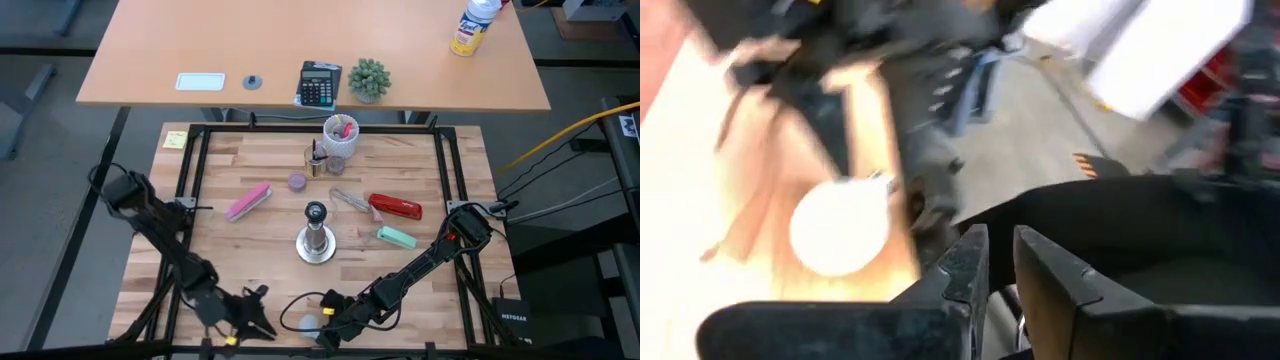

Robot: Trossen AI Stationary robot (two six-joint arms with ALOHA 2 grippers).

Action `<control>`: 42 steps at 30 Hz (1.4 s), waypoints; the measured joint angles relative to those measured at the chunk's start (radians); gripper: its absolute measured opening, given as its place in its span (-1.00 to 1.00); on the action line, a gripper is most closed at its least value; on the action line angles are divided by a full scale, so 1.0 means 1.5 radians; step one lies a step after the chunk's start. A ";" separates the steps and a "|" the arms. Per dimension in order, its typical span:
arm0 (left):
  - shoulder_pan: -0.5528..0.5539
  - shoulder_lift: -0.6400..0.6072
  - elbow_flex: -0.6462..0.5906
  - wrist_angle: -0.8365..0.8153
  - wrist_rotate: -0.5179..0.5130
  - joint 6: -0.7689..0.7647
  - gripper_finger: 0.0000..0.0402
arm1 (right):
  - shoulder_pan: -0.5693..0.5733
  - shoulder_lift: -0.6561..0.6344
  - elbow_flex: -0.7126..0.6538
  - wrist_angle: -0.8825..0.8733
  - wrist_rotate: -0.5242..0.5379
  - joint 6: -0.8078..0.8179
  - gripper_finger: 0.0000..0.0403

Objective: Screw lightbulb
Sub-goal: Insert the lightbulb into the lamp socket

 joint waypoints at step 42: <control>0.091 0.225 0.104 0.048 0.059 -0.169 -0.78 | 0.000 0.000 0.000 -0.006 0.022 0.001 0.45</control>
